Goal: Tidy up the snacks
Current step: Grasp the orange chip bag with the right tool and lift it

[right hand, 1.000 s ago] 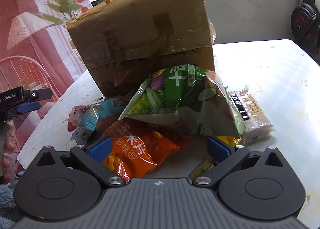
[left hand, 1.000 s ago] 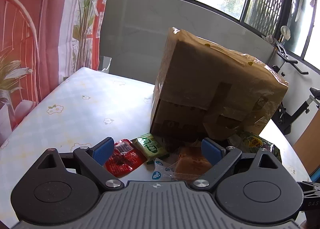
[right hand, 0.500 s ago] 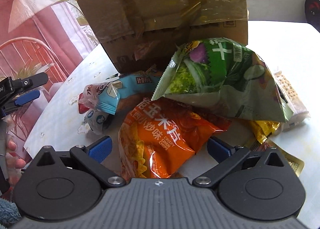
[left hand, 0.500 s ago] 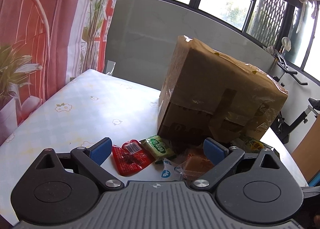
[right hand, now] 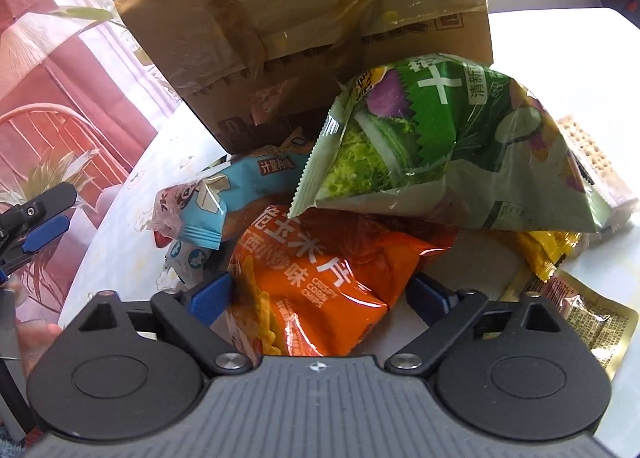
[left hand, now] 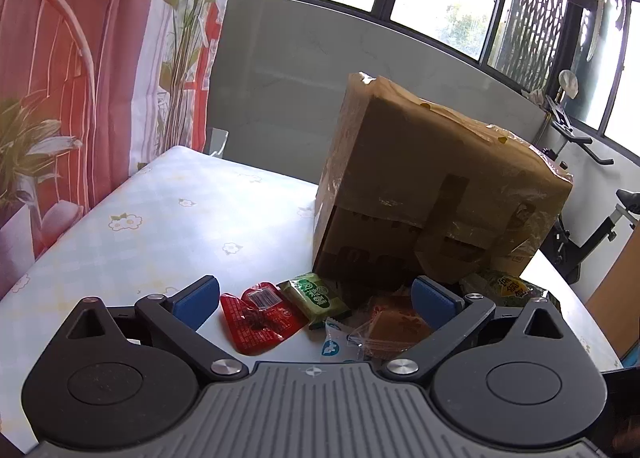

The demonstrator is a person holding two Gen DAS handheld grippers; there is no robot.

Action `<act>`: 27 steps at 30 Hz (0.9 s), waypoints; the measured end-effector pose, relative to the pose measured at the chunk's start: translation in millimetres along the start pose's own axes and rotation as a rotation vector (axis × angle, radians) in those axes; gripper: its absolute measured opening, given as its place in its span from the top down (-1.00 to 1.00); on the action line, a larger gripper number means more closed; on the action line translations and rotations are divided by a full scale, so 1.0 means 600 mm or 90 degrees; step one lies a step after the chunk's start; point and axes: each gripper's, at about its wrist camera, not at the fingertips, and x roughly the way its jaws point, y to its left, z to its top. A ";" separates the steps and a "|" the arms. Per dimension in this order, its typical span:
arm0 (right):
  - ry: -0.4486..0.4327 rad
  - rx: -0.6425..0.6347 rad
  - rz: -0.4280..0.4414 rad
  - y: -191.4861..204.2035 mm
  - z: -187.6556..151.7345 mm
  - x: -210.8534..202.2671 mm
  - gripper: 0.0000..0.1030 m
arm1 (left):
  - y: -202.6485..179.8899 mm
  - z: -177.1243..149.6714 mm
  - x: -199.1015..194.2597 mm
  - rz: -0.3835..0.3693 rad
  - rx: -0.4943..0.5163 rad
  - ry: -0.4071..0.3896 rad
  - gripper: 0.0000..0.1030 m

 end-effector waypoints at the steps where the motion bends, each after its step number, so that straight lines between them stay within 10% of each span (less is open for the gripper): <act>1: -0.001 -0.005 0.001 0.001 -0.002 -0.005 -0.69 | -0.001 0.000 0.000 0.000 0.002 0.002 -1.00; 27: -0.067 -0.277 -0.004 0.106 -0.024 -0.082 -0.35 | 0.009 0.001 0.001 -0.006 -0.049 0.037 -0.99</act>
